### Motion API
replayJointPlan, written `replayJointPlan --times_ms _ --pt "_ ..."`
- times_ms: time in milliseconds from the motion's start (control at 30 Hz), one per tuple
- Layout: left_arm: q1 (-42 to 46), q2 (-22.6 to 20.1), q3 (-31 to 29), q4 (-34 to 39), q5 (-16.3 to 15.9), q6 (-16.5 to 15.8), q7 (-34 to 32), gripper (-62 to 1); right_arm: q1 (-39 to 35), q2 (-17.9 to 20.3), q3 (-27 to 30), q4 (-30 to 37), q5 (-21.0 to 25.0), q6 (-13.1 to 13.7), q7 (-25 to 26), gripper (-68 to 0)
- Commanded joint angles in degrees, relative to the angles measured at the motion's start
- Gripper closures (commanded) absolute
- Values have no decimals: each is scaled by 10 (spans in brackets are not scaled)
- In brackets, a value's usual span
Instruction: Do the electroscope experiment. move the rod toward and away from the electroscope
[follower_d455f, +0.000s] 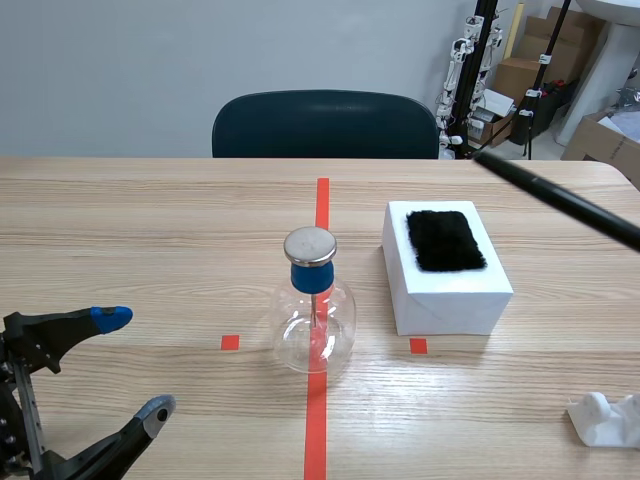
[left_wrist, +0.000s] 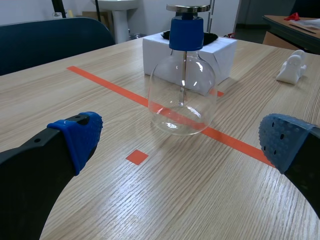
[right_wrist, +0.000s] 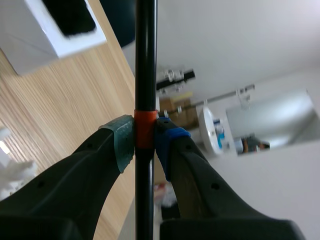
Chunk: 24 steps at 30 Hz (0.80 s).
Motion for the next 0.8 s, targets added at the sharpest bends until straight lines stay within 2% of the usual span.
replayJointPlan --times_ms 0,67,433,767 --pt "0 0 -2 11 -4 1 -10 -623 0 -13 6 10 -5 -16 6 3" --pt "0 0 -2 11 -4 1 -10 -623 0 -30 7 10 -24 -25 11 3" --pt "0 0 -2 11 -4 1 -10 -623 0 -116 7 10 -66 -24 85 3" --pt "0 0 -2 11 -4 1 -10 -623 0 -135 5 10 -70 -22 127 3"
